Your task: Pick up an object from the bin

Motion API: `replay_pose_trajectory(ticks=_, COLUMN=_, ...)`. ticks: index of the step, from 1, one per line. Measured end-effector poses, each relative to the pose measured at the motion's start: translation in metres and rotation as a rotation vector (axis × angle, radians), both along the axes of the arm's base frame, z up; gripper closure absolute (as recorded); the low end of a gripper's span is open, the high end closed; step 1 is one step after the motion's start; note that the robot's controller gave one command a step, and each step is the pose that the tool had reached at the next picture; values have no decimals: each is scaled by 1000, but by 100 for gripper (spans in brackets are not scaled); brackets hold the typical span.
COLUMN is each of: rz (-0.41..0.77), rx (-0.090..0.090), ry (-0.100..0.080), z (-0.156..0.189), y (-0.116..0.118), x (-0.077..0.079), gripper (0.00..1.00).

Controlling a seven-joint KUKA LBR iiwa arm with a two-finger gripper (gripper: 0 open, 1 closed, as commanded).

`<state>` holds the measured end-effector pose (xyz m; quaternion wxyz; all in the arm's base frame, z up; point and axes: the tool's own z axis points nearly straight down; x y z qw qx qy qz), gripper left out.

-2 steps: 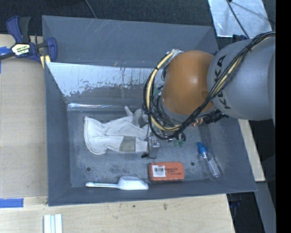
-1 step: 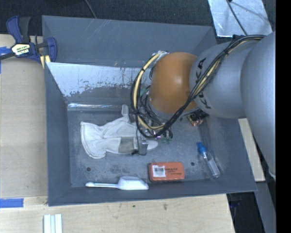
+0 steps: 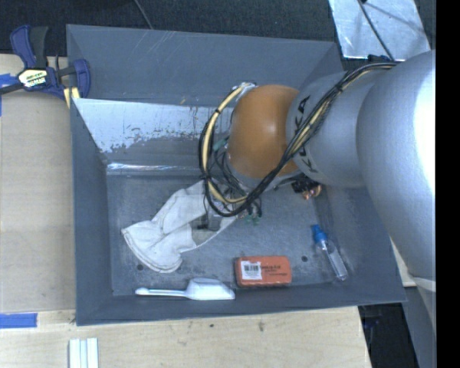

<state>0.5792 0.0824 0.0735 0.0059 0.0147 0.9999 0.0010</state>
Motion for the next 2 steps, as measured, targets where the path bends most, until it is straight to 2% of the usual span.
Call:
replay_pose_trajectory(ticks=1, rz=0, rx=0, ry=0, z=0, y=0, x=0, gripper=100)
replay_pose_trajectory(ticks=2, rz=14, rx=-2, ry=9, z=132, y=-38, x=9, gripper=100)
